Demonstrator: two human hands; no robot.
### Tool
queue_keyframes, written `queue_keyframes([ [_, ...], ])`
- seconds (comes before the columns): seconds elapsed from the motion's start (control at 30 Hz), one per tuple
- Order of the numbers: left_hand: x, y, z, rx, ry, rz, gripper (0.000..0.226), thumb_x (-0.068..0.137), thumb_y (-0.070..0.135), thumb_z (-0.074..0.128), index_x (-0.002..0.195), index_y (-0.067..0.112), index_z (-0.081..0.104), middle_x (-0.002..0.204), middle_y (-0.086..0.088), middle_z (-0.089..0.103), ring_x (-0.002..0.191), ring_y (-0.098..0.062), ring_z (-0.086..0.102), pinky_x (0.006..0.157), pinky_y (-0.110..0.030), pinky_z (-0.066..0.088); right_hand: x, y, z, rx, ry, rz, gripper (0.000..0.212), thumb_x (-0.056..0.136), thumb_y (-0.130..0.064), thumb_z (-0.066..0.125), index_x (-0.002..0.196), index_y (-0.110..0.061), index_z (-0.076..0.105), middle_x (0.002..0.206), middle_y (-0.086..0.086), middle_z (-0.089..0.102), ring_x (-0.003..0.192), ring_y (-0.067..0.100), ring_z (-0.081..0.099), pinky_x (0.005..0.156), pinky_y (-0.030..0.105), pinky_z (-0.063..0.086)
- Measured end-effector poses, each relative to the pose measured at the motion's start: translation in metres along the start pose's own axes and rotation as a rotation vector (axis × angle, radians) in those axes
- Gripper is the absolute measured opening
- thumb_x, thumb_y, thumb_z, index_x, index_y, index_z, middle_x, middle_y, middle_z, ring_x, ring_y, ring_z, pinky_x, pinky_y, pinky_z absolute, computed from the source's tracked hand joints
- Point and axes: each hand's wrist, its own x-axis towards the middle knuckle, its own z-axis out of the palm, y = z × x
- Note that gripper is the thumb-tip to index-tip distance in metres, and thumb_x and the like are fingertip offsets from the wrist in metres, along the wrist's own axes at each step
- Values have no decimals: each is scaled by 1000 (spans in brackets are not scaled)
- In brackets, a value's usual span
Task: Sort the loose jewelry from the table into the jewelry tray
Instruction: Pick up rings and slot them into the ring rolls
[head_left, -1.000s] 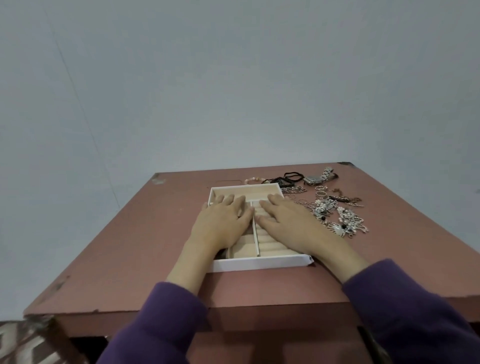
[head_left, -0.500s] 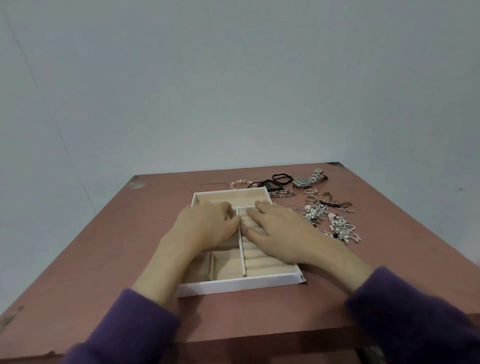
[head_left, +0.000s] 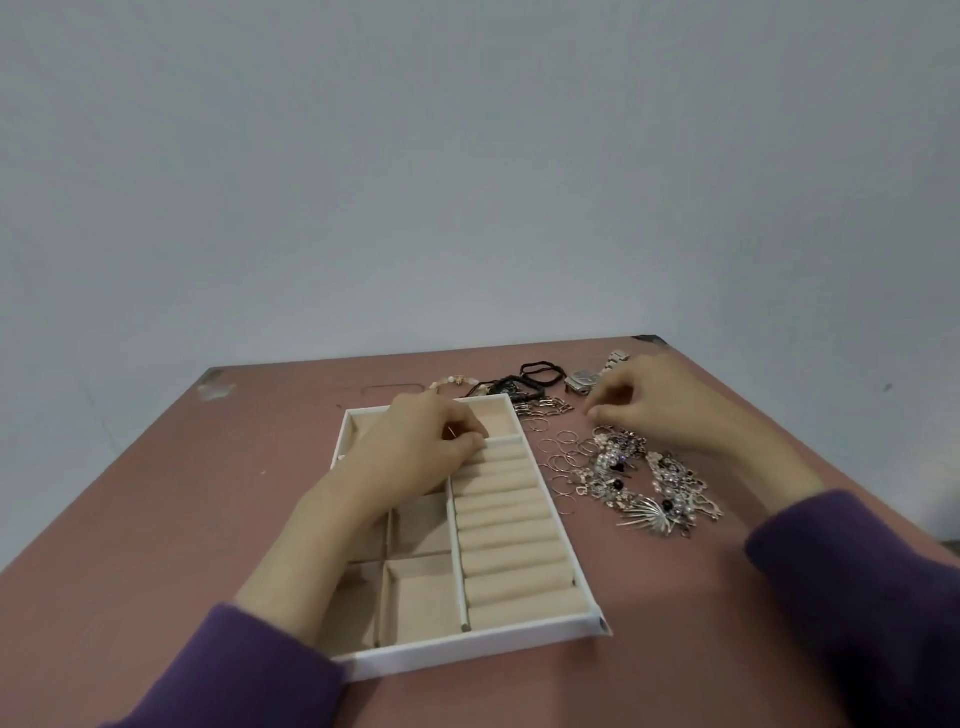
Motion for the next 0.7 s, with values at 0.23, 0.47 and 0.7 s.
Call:
queue_keyframes([
  [0.23, -1, 0, 2, -10, 11, -4, 16, 89, 20, 57, 93, 18, 72, 76, 11, 62, 69, 6, 53, 60, 1, 37, 1, 10, -7, -105, 77, 11, 11, 82, -13, 65, 84, -19, 74, 79, -5, 65, 75, 9, 58, 66, 21, 43],
  [0.47, -2, 1, 2, 6, 24, -26, 16, 89, 23, 56, 91, 22, 72, 77, 13, 62, 70, 1, 55, 57, -1, 37, 1, 27, -13, -112, 163, 113, 24, 81, -11, 62, 69, -32, 64, 60, -14, 59, 62, 0, 53, 67, 29, 46],
  [0.7, -3, 0, 2, 9, 22, -31, 17, 89, 25, 55, 91, 21, 72, 84, 7, 67, 73, -1, 55, 60, -1, 37, 3, 20, -4, -133, 69, 7, 19, 78, -11, 62, 77, -26, 75, 70, -12, 63, 68, 1, 54, 61, 16, 39],
])
